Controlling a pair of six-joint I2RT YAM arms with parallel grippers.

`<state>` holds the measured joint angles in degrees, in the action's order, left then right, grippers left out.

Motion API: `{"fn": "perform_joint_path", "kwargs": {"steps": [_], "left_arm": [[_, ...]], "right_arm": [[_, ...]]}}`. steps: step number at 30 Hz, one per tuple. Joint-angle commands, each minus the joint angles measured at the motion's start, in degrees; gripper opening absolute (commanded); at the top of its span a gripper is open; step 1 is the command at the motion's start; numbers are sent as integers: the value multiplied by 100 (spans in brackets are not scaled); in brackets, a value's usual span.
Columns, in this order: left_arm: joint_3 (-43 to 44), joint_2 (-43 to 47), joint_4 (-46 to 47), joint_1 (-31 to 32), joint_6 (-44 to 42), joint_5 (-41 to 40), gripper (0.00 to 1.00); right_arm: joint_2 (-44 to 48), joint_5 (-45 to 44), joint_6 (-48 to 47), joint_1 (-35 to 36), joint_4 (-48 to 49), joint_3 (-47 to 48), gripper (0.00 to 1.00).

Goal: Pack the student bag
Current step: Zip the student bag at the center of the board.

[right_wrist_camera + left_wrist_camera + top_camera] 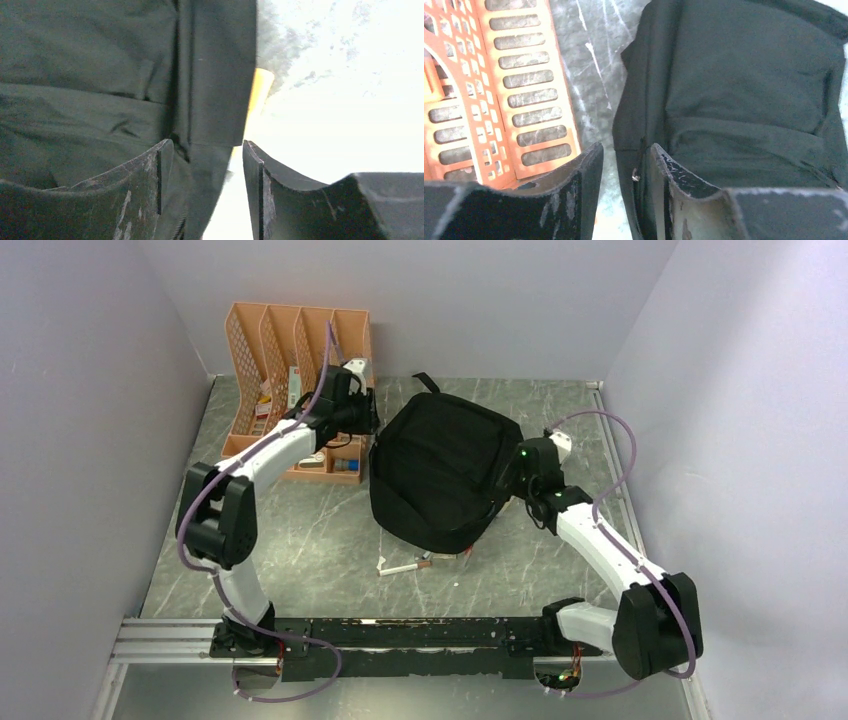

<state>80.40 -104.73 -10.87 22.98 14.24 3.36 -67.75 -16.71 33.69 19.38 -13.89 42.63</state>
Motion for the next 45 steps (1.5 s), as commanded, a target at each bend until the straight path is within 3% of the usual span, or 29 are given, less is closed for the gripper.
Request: {"fn": "perform_joint_path", "kwargs": {"steps": [1,7,18,25,31,37,45], "left_arm": [[-180,603,237,255,-150,576,47],[-130,639,123,1475,-303,553,50],[-1287,281,702,3129,270,160,46],[-2133,86,1043,3736,551,-278,43],[-2364,-66,1193,3894,865,-533,40],[-2173,-55,1096,3894,950,-866,42],[-1501,-16,876,3771,940,-878,51]], "right_arm": [[3,662,83,-591,-70,-203,57],[-53,1777,-57,-773,149,-381,57],[-330,1482,8,-782,85,-594,54],[-506,1211,432,-799,392,-972,54],[-735,1170,674,-830,697,-1280,35],[-869,1193,880,-860,956,-1571,9],[-1106,1276,1064,-900,1181,-1756,2]]}}
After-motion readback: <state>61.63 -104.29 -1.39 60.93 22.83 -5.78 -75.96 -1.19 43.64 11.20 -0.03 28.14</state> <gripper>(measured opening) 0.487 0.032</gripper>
